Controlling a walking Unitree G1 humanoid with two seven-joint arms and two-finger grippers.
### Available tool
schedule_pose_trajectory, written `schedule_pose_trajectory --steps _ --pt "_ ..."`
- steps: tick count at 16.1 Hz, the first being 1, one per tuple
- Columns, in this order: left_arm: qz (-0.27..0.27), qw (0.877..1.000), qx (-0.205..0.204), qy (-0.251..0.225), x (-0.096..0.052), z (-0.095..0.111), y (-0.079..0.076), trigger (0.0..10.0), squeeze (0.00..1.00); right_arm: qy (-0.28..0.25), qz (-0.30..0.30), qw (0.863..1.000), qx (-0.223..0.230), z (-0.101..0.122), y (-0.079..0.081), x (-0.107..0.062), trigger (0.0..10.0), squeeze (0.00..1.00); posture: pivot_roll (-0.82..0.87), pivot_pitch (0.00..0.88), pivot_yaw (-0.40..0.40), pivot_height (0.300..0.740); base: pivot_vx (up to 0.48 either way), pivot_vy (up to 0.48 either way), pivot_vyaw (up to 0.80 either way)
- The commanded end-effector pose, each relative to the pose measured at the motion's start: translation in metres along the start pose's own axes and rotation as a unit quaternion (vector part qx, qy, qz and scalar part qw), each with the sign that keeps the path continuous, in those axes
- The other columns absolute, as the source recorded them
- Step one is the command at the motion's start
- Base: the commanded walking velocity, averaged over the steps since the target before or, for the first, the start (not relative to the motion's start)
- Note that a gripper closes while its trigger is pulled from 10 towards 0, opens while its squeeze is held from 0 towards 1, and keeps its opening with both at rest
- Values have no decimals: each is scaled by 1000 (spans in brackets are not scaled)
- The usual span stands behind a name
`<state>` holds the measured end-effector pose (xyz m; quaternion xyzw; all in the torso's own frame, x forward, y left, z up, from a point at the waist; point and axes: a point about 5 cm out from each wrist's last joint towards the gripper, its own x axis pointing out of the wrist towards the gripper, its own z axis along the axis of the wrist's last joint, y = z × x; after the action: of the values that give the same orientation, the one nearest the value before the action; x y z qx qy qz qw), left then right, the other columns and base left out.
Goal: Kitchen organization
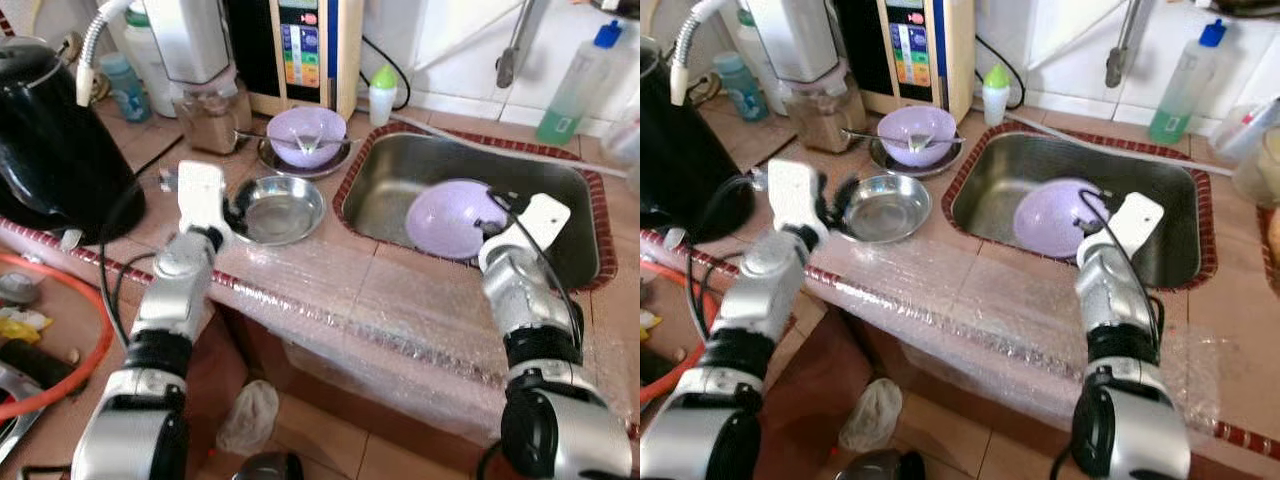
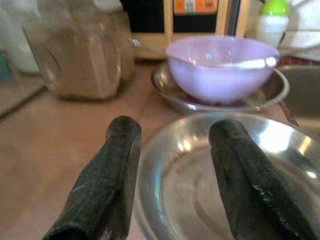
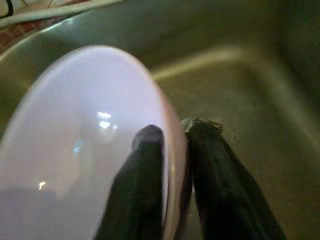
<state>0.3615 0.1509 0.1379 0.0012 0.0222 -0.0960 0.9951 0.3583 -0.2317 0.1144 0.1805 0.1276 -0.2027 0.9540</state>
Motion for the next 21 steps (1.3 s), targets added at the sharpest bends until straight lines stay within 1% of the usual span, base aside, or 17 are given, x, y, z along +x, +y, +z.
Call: schedule_pose_trajectory --steps 1,4,6,7,10,12,14,15,16,17,18,20,21 --pt "-4 999 -24 39 -1 -10 2 10000 1000 6 -2 1000 -3 -4 2 0 10000 1000 25 0 85 740 0 0 0" --pt "8 996 -63 65 4 -15 0 10000 1000 5 -2 1000 -14 -10 4 -3 10000 1000 14 0 89 740 0 0 0" --pt "30 994 -75 77 7 -15 5 10000 1000 6 -3 1000 -14 -13 1 -5 10000 1000 7 0 93 740 0 0 0" --pt "36 993 -74 82 8 -16 6 10000 1000 5 -3 1000 -14 -13 1 -5 10000 1000 4 0 94 740 0 0 0" --pt "64 985 -107 116 11 -19 17 10000 1000 3 8 1000 -14 -15 3 -8 10000 1000 -2 0 96 740 0 0 0" --pt "76 984 -104 122 13 -17 22 10000 1000 -2 14 1000 -16 -14 5 -9 10000 1000 -2 0 98 740 0 0 0" --pt "62 982 -117 136 14 -19 21 10000 1000 -5 21 1000 -14 -14 8 -10 10000 1000 -2 0 101 740 0 0 0" --pt "43 978 -140 150 14 -21 16 10000 1000 -3 31 999 -9 -14 11 -11 10000 1000 -2 0 102 740 0 0 0" --pt "36 976 -148 156 14 -22 14 10000 302 -2 36 999 -9 -14 12 -11 10000 1000 -1 0 102 740 0 0 0" --pt "28 974 -155 164 15 -24 12 6196 0 -1 42 999 -13 -14 14 -12 10000 631 0 0 103 740 0 0 0" --pt "17 972 -162 169 15 -26 10 0 0 1 58 998 -16 -15 19 -13 10000 0 0 0 104 740 0 0 0" --pt "16 970 -168 174 14 -27 10 0 0 3 74 997 -21 -17 24 -15 10000 0 2 0 101 740 0 0 0" --pt "20 968 -178 177 13 -28 13 0 0 5 81 996 -23 -18 27 -15 10000 0 4 0 100 740 0 0 0"
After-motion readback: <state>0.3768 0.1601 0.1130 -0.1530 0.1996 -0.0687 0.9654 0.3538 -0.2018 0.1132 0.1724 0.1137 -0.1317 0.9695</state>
